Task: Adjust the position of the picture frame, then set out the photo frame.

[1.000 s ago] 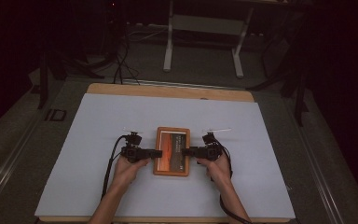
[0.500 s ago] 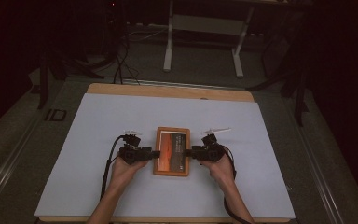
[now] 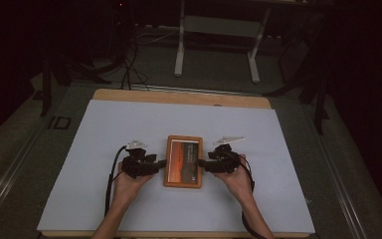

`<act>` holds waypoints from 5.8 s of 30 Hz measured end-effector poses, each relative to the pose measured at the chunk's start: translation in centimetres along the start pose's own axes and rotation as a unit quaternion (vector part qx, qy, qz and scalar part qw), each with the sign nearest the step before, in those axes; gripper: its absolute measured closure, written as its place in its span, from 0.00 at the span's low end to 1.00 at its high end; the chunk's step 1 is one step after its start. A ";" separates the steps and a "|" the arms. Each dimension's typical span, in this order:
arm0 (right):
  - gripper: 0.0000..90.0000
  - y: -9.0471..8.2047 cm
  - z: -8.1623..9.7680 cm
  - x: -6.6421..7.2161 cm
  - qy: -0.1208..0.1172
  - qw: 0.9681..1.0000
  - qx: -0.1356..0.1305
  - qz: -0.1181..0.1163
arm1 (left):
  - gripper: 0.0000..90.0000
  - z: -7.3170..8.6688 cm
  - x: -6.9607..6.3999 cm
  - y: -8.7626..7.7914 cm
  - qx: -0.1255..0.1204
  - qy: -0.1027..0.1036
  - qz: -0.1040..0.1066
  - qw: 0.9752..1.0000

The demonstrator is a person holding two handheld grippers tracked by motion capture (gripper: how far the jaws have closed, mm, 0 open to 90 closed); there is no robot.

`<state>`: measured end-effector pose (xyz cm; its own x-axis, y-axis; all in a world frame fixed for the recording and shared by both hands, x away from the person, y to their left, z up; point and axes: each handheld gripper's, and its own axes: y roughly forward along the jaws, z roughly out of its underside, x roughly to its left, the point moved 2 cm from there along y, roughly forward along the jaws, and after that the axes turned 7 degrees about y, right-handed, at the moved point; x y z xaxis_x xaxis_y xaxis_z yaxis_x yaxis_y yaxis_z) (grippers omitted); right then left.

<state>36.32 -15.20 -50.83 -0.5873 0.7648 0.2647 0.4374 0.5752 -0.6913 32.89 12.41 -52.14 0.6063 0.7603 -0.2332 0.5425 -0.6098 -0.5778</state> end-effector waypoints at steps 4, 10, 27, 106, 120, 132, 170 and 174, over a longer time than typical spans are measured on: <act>0.49 -0.1 -0.8 0.7 -0.021 1.000 -0.007 0.014 | 0.50 0.4 -0.3 -1.2 -0.014 0.001 -0.008 1.000; 0.57 -0.5 -1.7 1.2 -0.043 0.998 -0.018 0.032 | 0.50 0.7 -0.7 -2.1 -0.027 0.001 -0.005 1.000; 0.64 -0.8 -4.3 1.7 -0.076 0.994 -0.043 0.062 | 0.50 0.5 -1.5 -3.9 -0.053 0.022 -0.015 0.998; 1.00 4.1 -3.4 -2.4 -0.059 0.994 -0.008 0.093 | 0.51 0.6 -2.8 -2.7 -0.029 0.005 0.028 0.999; 1.00 4.3 -3.0 -3.1 -0.039 0.996 -0.009 0.083 | 0.40 0.5 -4.5 -1.3 -0.009 0.018 0.049 0.999; 1.00 4.3 -3.0 -3.1 -0.041 0.995 -0.012 0.086 | 0.38 -0.1 -5.2 0.9 0.005 -0.003 0.076 0.997; 1.00 -0.1 -2.4 -4.2 -0.041 0.993 -0.060 0.095 | 0.73 -3.2 -7.2 2.9 -0.001 -0.032 0.066 0.997; 1.00 -3.0 -2.4 -3.8 -0.050 0.990 -0.094 0.097 | 0.74 -3.8 -8.8 3.0 -0.003 0.007 0.050 0.999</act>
<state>38.88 -19.13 -48.17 -0.5403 0.8389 0.0655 0.6622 0.4719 -0.5821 31.45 3.02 -48.86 0.6659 0.6919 -0.2790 0.4819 -0.6844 -0.5472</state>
